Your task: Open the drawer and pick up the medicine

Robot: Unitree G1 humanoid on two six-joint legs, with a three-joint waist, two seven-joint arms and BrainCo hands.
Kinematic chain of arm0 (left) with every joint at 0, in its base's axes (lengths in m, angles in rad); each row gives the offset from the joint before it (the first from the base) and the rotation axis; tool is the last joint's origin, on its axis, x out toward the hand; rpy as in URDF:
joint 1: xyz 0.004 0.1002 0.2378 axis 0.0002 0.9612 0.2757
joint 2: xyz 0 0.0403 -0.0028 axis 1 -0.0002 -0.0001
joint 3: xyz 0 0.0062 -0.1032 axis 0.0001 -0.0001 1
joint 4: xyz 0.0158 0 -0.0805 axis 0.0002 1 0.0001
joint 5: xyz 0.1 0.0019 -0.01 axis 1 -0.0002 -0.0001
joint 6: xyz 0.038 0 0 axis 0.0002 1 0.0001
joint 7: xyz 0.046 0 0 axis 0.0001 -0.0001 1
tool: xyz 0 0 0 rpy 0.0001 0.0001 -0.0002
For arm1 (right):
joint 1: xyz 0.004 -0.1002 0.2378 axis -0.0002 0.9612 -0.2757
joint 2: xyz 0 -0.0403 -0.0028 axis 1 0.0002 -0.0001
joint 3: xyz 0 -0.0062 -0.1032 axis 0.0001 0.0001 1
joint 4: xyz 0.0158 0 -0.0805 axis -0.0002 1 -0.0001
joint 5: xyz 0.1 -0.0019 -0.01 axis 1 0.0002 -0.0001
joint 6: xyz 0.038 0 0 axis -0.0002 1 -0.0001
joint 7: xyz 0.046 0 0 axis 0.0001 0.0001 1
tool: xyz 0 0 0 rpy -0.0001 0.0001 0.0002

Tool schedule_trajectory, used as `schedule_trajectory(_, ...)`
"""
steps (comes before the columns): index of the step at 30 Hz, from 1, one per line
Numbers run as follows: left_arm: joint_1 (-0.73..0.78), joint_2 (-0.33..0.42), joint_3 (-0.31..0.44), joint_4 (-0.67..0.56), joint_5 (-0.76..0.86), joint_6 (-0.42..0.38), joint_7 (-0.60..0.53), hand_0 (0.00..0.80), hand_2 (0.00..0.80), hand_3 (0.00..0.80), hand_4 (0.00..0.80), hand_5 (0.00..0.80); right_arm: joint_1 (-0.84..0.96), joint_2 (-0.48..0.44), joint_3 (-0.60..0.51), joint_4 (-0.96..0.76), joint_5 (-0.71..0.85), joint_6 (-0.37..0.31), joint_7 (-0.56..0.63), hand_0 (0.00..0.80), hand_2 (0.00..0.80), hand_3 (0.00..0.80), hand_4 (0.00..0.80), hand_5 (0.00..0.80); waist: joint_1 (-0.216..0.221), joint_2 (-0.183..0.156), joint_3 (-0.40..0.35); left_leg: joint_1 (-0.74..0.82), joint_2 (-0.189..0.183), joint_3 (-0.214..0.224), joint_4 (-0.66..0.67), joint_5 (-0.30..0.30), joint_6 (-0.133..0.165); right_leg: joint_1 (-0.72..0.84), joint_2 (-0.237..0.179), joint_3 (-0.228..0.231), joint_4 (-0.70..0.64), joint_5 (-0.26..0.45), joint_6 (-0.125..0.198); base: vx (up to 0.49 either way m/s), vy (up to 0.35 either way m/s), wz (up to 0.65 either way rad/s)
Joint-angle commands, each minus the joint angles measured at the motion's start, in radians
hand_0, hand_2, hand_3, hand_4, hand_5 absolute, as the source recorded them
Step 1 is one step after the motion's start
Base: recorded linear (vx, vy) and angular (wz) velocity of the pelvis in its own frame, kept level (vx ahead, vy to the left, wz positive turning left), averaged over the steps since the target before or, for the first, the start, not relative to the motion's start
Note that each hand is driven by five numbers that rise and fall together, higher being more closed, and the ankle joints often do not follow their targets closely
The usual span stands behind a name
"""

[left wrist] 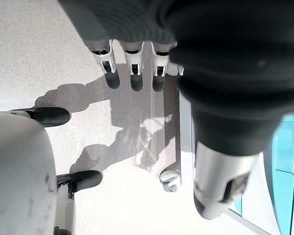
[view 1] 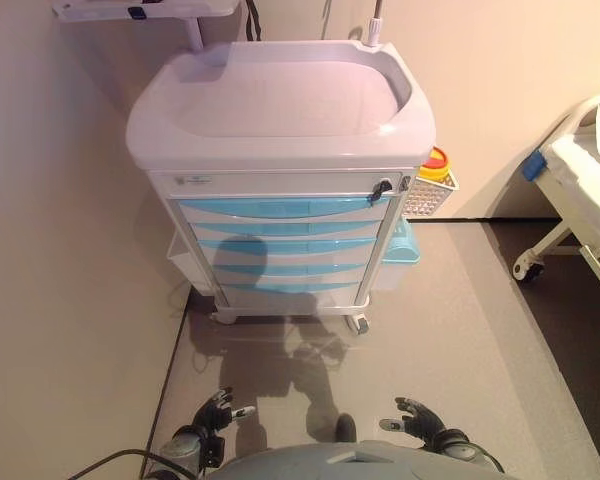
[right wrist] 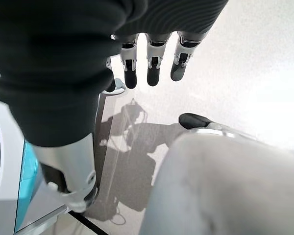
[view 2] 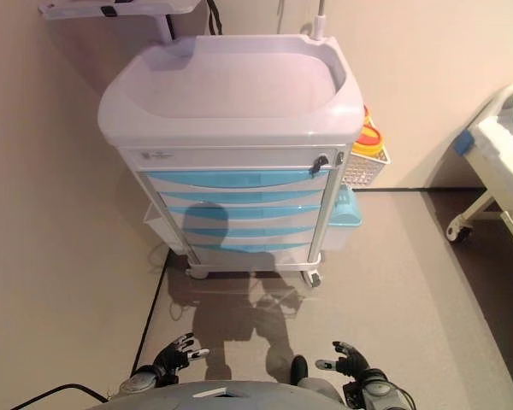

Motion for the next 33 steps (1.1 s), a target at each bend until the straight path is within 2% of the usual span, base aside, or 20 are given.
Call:
schedule_trajectory(1,-0.04,-0.012,0.029,0.02,-0.022,-0.011,-0.013,0.0,0.0,0.0,0.0,0.0,-0.043,0.005,0.016,0.012,0.001,-0.017,-0.008,0.0,0.0,0.0,0.0,0.0,-0.002,-0.005,-0.001,-0.065,-0.074,0.022,0.005,-0.034,0.045,0.082,-0.01,-0.022,0.048,-0.129,0.069,0.0,0.0,0.0)
schedule_trajectory(7,-0.039,-0.013,0.025,0.023,-0.022,-0.001,-0.004,0.0,0.0,0.0,0.0,0.0,-0.046,0.005,0.018,0.013,0.004,-0.015,-0.013,0.0,0.0,0.0,0.0,0.0,0.003,-0.008,0.001,-0.063,-0.073,0.023,0.005,-0.036,0.046,0.084,-0.01,-0.028,0.05,-0.131,0.069,0.0,0.0,0.0)
schedule_trajectory(14,-0.025,-0.017,0.053,0.035,-0.044,0.015,0.03,0.0,0.0,0.0,0.0,0.0,-0.037,0.01,0.013,0.015,-0.005,-0.011,-0.025,0.0,0.0,0.0,0.0,0.0,0.004,-0.011,0.01,-0.057,-0.074,0.023,0.014,-0.044,0.05,0.089,-0.01,-0.027,0.057,-0.139,0.066,0.059,-0.002,0.0)
schedule_trajectory(20,-0.026,-0.005,0.083,0.031,-0.091,-0.004,0.028,0.0,0.0,0.0,0.0,0.0,-0.026,0.001,0.009,0.011,-0.012,-0.009,-0.03,0.0,0.0,0.0,0.0,0.0,-0.001,-0.01,0.029,-0.065,-0.072,0.023,0.025,-0.047,0.055,0.072,-0.015,-0.018,0.09,-0.151,0.066,0.071,0.019,0.0)
schedule_trajectory(27,-0.08,0.02,0.09,-0.009,-0.189,-0.038,0.022,0.0,0.0,0.0,0.0,0.0,-0.051,-0.03,0.019,-0.014,0.004,-0.01,-0.043,0.0,0.0,0.0,0.0,0.0,-0.018,0.008,0.1,-0.144,-0.071,0.036,0.088,-0.054,0.071,-0.034,-0.025,-0.001,0.188,-0.17,0.058,-0.019,0.053,-0.06)
schedule_trajectory(33,-0.178,0.029,0.094,-0.095,-0.325,-0.07,0.0,0.0,0.0,0.0,0.0,0.0,-0.11,-0.061,0.036,-0.057,0.044,-0.015,-0.055,0.0,0.0,0.0,0.0,0.0,-0.038,0.008,0.218,-0.277,-0.075,0.072,0.195,-0.058,0.077,-0.159,-0.032,0.036,0.268,-0.17,0.053,-0.128,0.048,-0.08)
